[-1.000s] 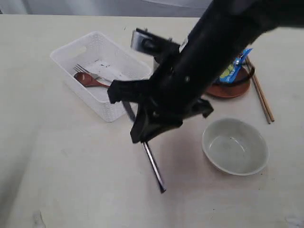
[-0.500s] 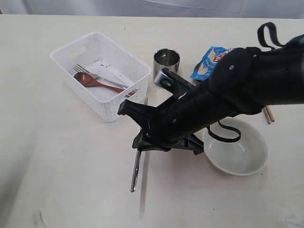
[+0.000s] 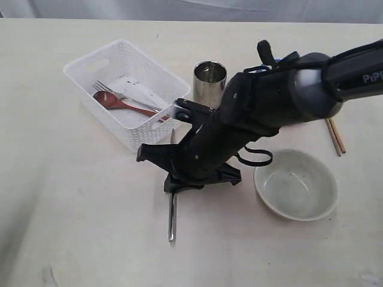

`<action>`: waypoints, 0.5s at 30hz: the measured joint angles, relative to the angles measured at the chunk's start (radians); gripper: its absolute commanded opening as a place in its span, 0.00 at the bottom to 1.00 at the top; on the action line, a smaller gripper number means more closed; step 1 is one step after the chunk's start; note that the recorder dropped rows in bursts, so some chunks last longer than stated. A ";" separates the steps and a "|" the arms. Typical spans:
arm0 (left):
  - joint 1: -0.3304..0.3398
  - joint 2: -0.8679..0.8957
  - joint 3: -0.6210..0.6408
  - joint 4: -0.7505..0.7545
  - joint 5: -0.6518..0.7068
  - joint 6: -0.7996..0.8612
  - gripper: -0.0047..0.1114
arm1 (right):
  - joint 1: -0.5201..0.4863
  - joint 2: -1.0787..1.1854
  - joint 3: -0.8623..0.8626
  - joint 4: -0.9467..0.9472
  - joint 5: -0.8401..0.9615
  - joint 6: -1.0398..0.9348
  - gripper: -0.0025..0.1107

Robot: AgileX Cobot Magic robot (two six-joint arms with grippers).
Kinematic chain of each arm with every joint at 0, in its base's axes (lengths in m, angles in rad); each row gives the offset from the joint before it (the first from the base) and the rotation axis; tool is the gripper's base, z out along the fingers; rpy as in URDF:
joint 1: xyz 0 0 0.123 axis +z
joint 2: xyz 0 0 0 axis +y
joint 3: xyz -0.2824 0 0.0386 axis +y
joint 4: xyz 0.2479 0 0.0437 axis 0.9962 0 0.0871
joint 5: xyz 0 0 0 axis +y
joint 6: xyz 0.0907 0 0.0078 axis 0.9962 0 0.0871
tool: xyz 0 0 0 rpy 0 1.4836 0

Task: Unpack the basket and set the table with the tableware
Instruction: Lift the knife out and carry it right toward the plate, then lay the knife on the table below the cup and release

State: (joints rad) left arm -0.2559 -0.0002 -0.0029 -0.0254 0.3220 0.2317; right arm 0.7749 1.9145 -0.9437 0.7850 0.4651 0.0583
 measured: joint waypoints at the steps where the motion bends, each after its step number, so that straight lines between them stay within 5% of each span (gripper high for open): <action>1: 0.000 0.000 0.000 0.000 0.000 0.000 0.04 | 0.000 0.000 -0.002 -0.031 0.006 0.035 0.05; 5: 0.000 0.000 0.000 0.000 0.000 0.000 0.04 | 0.000 0.000 -0.008 -0.067 0.024 0.092 0.47; 6: 0.000 0.000 0.000 0.000 0.000 0.000 0.04 | 0.000 0.000 -0.010 -0.063 0.026 0.094 0.51; 15: 0.000 0.000 0.000 0.000 0.000 0.000 0.04 | 0.000 -0.054 -0.012 -0.125 0.061 0.089 0.39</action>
State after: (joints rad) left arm -0.2559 -0.0002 -0.0029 -0.0254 0.3220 0.2317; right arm 0.7749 1.8608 -0.9560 0.6603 0.5258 0.1470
